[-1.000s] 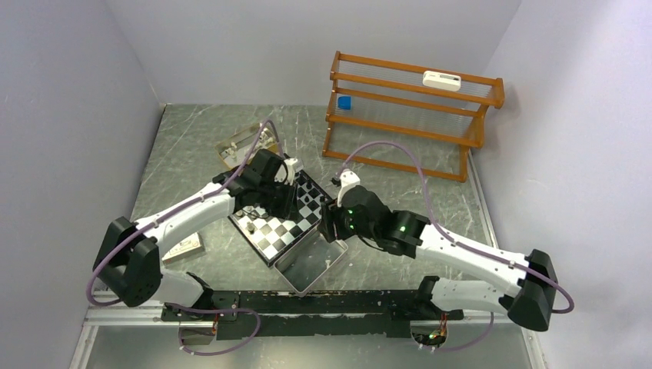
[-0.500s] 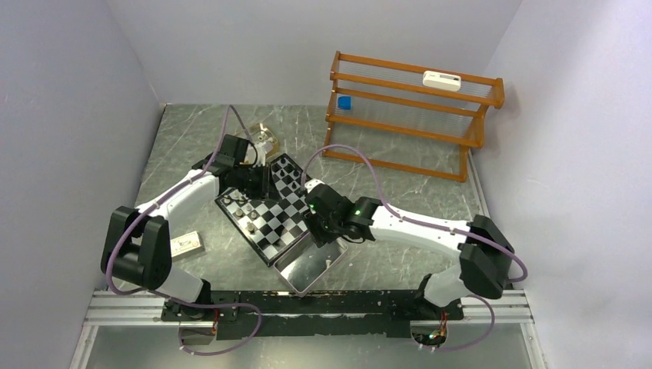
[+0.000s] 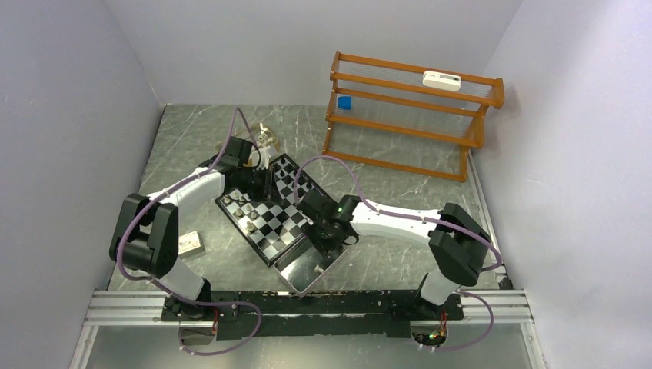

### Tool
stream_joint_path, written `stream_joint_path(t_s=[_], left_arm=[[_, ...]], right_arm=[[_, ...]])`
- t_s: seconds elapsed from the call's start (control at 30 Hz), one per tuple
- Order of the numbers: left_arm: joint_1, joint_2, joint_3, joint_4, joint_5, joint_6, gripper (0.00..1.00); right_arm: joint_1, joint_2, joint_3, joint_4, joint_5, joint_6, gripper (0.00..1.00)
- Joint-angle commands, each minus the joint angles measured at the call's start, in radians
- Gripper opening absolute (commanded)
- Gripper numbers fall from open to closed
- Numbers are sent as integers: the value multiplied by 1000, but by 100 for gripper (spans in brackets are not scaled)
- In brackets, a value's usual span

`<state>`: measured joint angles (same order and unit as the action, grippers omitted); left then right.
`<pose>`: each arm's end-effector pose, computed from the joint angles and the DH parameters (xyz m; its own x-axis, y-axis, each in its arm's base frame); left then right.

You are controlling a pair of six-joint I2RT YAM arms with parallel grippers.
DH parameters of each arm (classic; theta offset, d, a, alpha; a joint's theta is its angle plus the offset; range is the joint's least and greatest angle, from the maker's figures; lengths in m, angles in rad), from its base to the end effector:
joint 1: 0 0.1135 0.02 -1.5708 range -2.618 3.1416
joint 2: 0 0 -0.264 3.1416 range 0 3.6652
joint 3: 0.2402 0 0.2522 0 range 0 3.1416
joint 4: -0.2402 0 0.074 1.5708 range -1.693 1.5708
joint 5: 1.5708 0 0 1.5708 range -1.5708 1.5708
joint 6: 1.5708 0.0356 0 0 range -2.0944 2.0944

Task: Set up the chess pieces on the board
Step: Place the chess piece on the chessboard.

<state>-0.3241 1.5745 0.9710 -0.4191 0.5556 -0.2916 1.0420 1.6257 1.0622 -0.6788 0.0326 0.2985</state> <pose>0.2889 -0.1169 0.1989 -0.9276 0.0540 -0.3697 0.2761 0.7656 -0.5810 0.1569 0.2662 0.1933 -0.7086 -0.6301 -0.3174 -0.6793 0.7310 0.0654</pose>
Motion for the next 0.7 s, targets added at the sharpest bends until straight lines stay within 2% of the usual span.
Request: stream_joint_path(t_s=[0.0, 0.13, 0.33, 0.67], left_arm=[[5, 16, 19, -2, 42, 29, 20], [6, 15, 15, 3, 46, 26, 21], [12, 4, 10, 4, 31, 26, 22], [35, -2, 6, 1, 22, 27, 22]], right_arm=[[11, 9, 14, -24, -28, -6, 51], [31, -5, -17, 46, -109, -35, 54], [40, 29, -12, 50, -204, -178, 58], [42, 93, 15, 27, -206, -276, 57]])
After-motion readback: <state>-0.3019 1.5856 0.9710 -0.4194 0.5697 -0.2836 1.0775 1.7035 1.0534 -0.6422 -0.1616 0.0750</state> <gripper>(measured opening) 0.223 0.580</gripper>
